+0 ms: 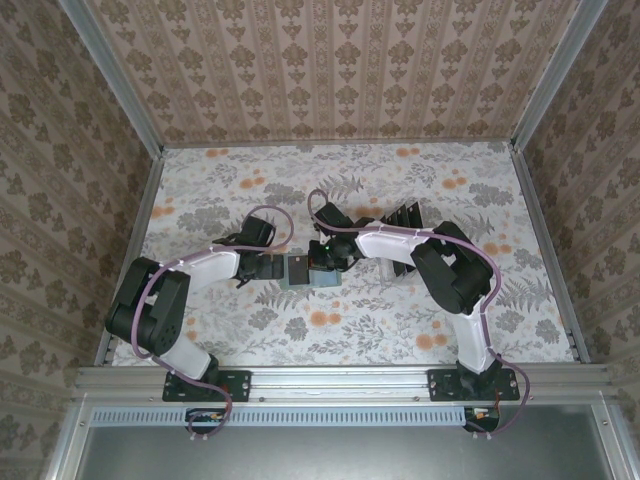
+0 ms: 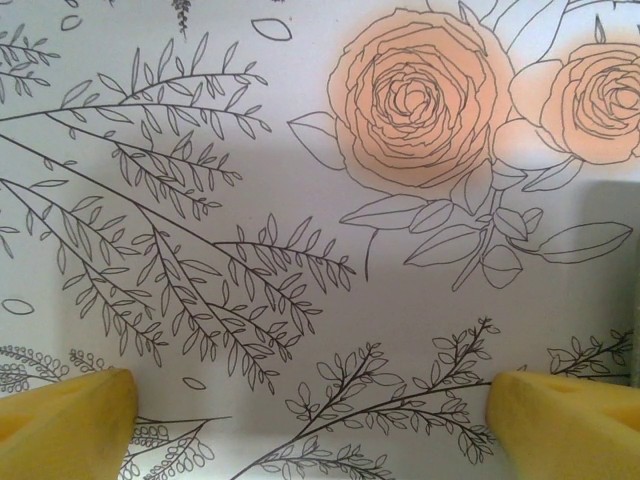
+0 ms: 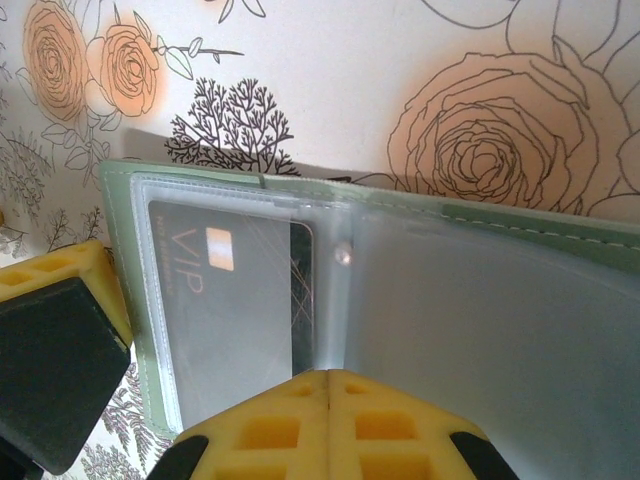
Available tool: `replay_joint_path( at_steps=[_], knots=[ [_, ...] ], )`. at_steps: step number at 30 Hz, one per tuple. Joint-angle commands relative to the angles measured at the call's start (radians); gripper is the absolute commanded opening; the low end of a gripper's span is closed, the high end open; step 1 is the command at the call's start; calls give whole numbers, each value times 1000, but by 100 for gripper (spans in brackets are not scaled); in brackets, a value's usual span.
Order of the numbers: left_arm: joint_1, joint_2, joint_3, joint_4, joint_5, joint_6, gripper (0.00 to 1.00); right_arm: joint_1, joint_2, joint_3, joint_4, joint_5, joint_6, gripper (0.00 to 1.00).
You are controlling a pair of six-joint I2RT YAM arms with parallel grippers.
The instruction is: Put the credit cards into the card holder
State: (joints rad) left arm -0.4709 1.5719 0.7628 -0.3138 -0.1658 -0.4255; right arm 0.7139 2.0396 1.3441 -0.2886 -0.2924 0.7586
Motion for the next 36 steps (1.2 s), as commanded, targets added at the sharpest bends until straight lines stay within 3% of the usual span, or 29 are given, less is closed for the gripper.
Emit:
replay_joint_path(
  at_steps=[1, 23, 30, 34, 36],
  knots=[
    [-11, 60, -19, 41, 41, -4, 100, 8, 17, 10, -30, 3, -16, 2],
    [-17, 71, -29, 57, 51, -11, 100, 24, 79, 55, 11, -95, 31, 2],
    [-17, 50, -10, 28, 35, -4, 100, 18, 15, 34, 41, -105, 34, 3],
    [-8, 20, 12, -6, 18, 3, 100, 7, -69, 19, 16, -75, 19, 11],
    [-2, -3, 21, -25, 9, 6, 100, 3, -111, 13, -25, -38, -3, 22]
  ],
)
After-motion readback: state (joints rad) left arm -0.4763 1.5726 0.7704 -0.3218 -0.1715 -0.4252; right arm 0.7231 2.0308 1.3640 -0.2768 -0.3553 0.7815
